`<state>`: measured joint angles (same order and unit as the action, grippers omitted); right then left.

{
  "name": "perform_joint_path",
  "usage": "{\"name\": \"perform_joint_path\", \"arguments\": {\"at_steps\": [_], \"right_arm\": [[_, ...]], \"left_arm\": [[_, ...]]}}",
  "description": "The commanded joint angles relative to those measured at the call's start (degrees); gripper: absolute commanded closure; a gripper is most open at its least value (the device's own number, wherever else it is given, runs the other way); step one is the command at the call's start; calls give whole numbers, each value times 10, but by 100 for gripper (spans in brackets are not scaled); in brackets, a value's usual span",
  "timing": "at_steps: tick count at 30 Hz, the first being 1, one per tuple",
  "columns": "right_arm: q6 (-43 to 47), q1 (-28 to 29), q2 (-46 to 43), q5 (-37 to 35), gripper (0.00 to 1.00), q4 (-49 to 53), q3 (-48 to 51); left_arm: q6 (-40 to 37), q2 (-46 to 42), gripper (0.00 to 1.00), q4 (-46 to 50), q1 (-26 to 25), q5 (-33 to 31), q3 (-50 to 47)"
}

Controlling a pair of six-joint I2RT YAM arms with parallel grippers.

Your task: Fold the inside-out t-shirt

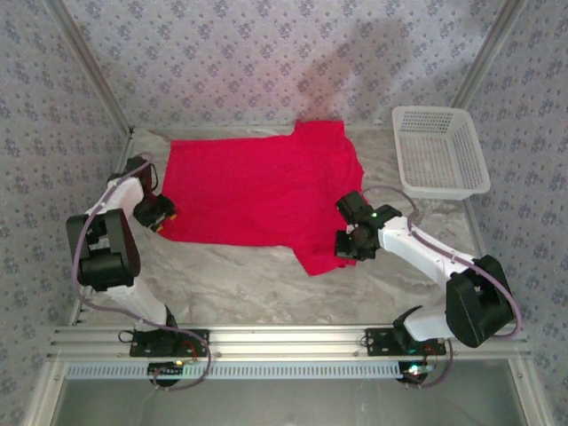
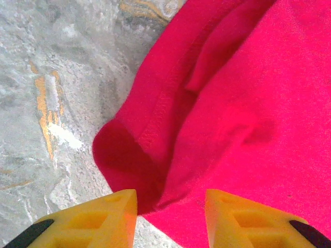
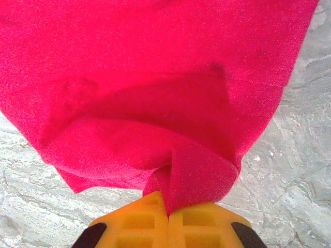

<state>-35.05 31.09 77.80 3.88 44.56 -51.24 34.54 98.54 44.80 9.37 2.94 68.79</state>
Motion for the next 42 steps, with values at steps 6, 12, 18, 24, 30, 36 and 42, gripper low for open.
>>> {"name": "perform_joint_path", "arguments": {"at_steps": [6, 12, 18, 24, 30, 36, 42], "right_arm": [[9, -1, 8, 2, 100, 5, 5], [11, -2, 8, 1, 100, 11, 1], [13, -2, 10, 1, 100, 16, -3], [13, -3, 11, 2, 100, 16, -3], [14, -3, 13, 2, 100, 11, -1], [13, -4, 16, 6, 100, 20, -12], [18, -47, 9, -10, 100, 33, -97]], "left_arm": [[-4, -11, 60, 12, 0, -1, 17], [-8, 13, 61, 10, 0, -15, 21], [-5, 37, 68, 6, 0, -23, 34], [-4, 42, 87, 7, -1, -33, 41], [-7, 37, 99, 28, -3, -41, 55], [-11, -1, 100, 71, -14, -53, 83], [-14, -43, 100, 131, -21, -43, 184]]}}
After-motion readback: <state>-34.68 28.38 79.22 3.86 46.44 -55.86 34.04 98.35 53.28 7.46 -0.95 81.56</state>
